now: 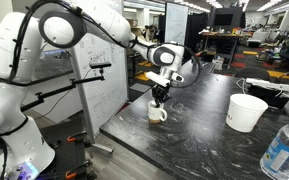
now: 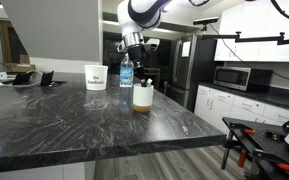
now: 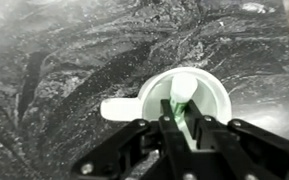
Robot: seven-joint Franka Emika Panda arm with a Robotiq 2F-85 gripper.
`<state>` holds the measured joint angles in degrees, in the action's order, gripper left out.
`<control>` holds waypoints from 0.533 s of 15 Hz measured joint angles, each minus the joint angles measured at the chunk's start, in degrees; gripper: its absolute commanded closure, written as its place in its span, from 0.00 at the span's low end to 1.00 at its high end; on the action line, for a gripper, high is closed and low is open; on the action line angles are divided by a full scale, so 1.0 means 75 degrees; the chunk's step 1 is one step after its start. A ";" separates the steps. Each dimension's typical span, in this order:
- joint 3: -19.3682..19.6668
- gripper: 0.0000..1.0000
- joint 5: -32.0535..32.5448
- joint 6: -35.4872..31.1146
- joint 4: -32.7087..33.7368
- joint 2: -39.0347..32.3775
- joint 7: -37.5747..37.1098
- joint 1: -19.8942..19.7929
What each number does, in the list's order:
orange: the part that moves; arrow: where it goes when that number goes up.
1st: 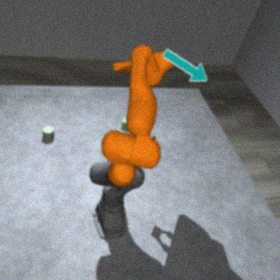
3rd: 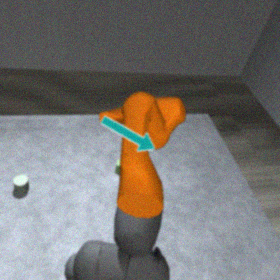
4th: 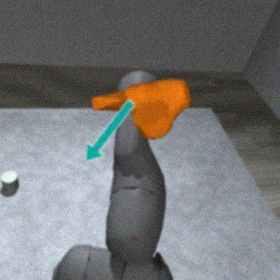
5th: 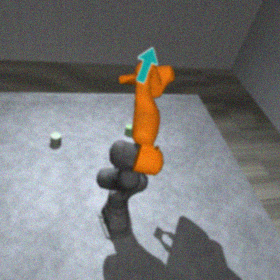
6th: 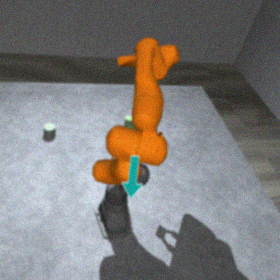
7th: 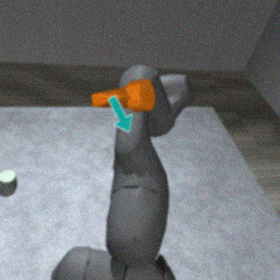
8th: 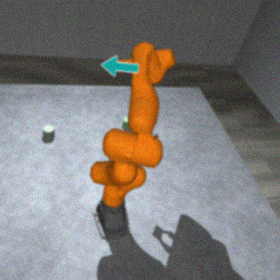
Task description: Pick up the pen from the mug cup and put it on the table.
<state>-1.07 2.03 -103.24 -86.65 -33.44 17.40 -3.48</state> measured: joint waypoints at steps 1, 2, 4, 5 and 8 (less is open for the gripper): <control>-0.0003 0.95 0.0061 0.0077 0.0013 0.0076 0.0103 0.0029; -0.0009 0.95 0.0139 0.0166 0.0015 0.0177 0.0217 0.0055; -0.0037 0.95 0.0206 0.0326 0.0002 0.0432 0.0424 0.0088; -0.0065 0.95 0.0207 0.0384 -0.0031 0.0589 0.0512 0.0094; -0.0199 0.95 0.0209 0.0370 -0.0314 0.1183 0.0530 0.0138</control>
<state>-2.56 3.60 -100.46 -89.00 -24.57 21.37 -2.45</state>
